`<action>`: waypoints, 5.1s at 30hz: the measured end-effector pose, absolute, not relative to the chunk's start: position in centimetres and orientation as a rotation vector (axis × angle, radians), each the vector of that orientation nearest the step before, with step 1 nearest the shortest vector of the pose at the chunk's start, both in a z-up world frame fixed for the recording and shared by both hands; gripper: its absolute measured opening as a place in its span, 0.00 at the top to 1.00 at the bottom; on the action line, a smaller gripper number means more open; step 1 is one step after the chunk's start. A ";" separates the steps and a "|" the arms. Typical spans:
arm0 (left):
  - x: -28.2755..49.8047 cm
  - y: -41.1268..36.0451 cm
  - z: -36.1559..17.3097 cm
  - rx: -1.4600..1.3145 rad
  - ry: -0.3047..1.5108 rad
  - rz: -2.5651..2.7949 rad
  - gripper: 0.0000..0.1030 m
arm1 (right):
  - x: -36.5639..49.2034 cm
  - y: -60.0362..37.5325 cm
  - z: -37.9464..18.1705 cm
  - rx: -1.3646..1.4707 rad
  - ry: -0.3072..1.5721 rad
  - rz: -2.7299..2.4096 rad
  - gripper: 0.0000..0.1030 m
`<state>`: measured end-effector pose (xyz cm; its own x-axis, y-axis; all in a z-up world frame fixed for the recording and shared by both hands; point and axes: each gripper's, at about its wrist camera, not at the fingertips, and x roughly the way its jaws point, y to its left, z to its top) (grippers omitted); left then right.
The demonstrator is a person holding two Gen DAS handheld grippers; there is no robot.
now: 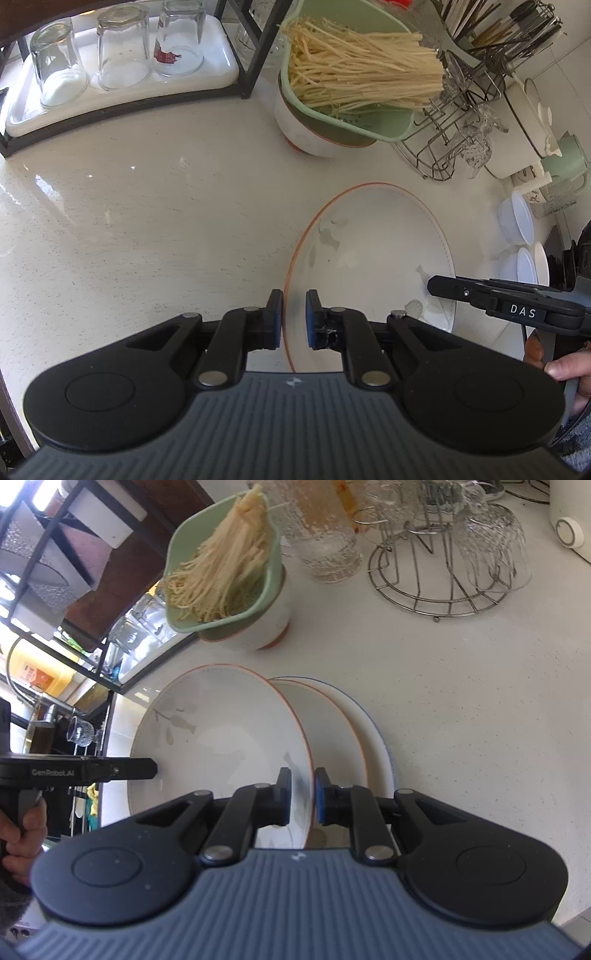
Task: Organize plates and bowls
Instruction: 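Lift the small leaf-pattern plate and carry it toward the plate stack, then lower the small leaf-pattern plate onto the plate stack with both grippers, then open both grippers and move them to the translucent plastic bowl, then close both grippers on the rim of the translucent plastic bowl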
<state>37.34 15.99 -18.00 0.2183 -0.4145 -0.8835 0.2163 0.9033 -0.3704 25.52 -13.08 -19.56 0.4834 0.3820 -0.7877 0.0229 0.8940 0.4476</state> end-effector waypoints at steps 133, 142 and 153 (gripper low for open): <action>27.5 -15.8 -8.5 -0.053 1.008 -0.809 0.85 | 8.9 -30.9 -9.3 0.377 0.664 -0.229 0.83; 31.8 -21.0 -15.9 -0.101 1.219 -0.744 0.70 | 9.9 -36.8 -13.0 0.459 0.781 -0.293 0.58; 33.2 -24.7 -21.0 -0.097 1.372 -0.763 0.55 | 10.7 -40.0 -18.0 0.576 0.837 -0.336 0.53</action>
<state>33.18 -24.72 -20.96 0.0017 -0.5389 -0.8424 0.4307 0.7606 -0.4857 10.68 -39.99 -17.99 0.6309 -0.0562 -0.7738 0.4942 0.7979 0.3450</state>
